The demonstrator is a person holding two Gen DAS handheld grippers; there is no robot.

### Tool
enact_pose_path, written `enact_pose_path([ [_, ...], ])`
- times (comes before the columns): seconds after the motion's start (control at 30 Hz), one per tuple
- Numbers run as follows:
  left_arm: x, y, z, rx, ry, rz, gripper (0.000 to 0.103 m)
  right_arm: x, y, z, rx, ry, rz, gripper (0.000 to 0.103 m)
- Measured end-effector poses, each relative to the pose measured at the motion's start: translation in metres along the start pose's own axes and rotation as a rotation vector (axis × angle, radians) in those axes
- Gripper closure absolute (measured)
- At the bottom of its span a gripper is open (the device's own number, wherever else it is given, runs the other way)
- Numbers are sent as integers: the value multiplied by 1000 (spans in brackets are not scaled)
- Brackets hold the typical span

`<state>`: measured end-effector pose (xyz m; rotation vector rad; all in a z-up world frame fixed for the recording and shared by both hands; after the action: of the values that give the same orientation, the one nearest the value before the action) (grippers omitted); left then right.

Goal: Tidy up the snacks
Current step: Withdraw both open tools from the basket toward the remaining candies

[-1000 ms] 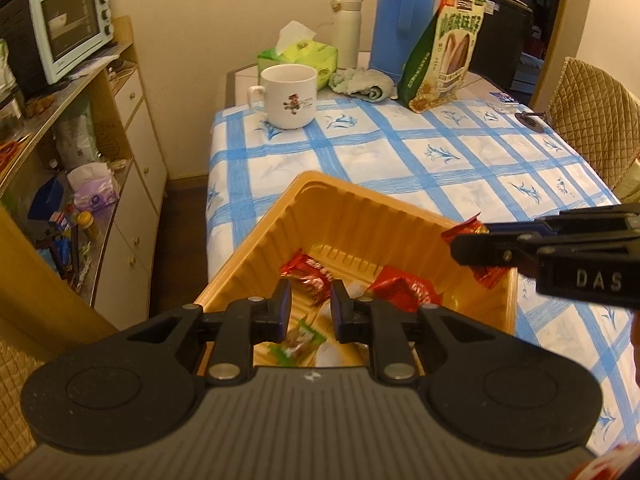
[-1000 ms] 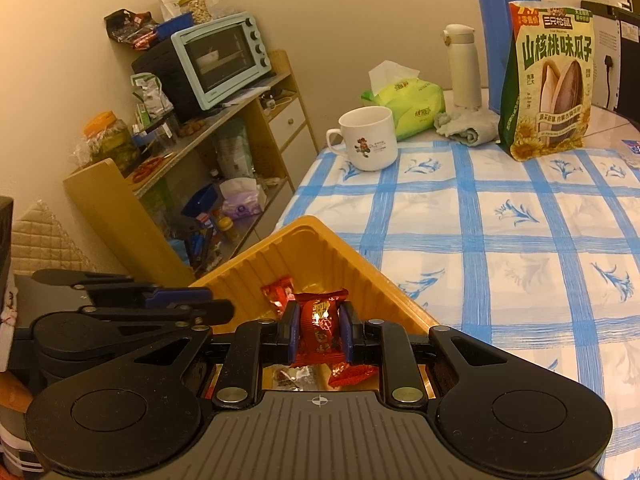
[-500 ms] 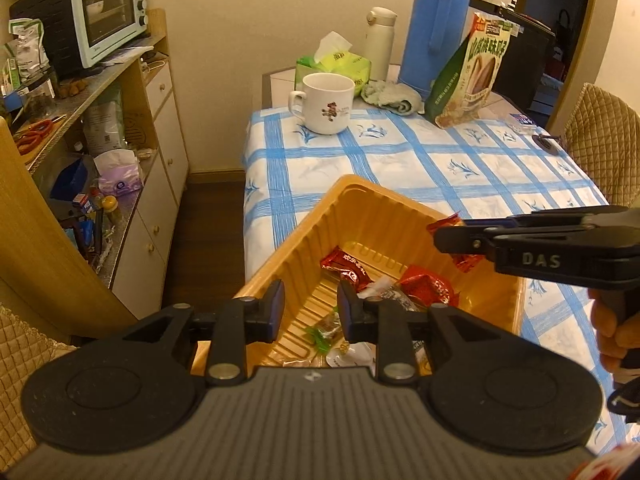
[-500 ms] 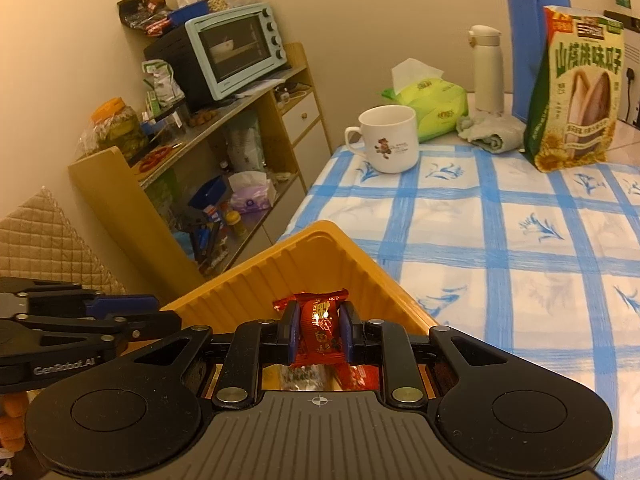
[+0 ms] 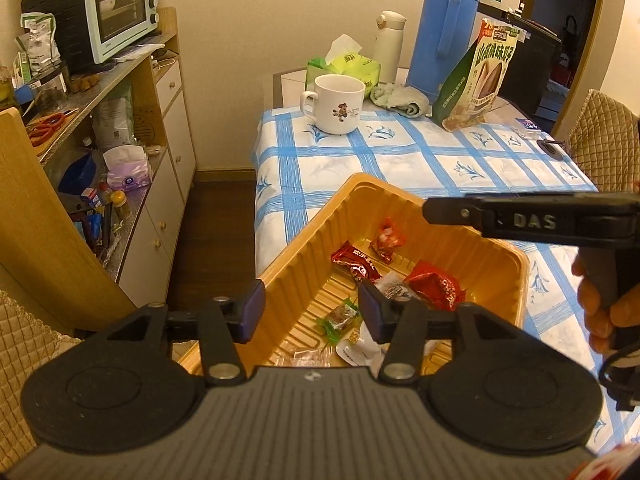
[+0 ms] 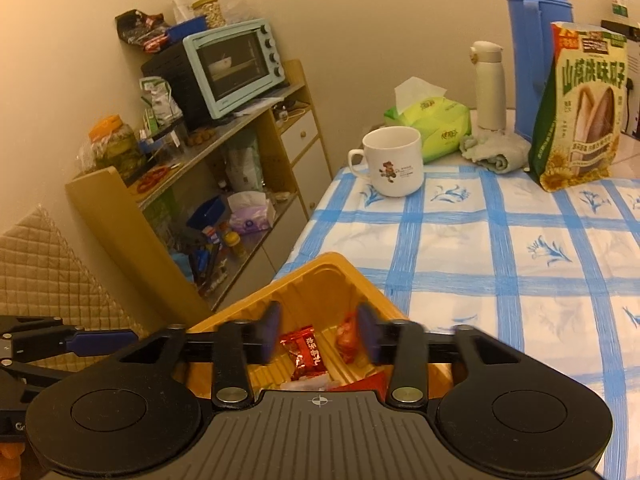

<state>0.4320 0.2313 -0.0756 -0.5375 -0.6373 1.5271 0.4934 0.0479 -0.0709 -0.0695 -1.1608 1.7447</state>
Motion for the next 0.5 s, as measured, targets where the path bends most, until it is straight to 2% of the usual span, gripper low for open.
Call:
enact_pose_path([
  [0.23, -3, 8, 16, -3, 8, 8, 35, 3, 16, 26, 24, -14, -36, 40],
  [0.33, -6, 12, 26, -5, 11, 8, 34, 5, 23, 39, 27, -13, -48, 31],
  [0.4, -8, 15, 33, -5, 11, 11, 27, 8, 27, 48, 24, -16, -49, 25],
  [0.5, -12, 21, 45, -10, 9, 12, 25, 13, 32, 63, 20, -19, -46, 20],
])
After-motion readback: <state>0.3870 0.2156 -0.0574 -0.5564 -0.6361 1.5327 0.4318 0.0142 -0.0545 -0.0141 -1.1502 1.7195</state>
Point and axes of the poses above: each gripper's, at about its wrist camera, not at the fingertips, and z roughly against the way its jaws point, x to its left, y to its underside, the point moved 4 cm from there along -z, roughly the way its jaws point, and after that the axes turned 8 degrees about -y, right-handed, at the moved point
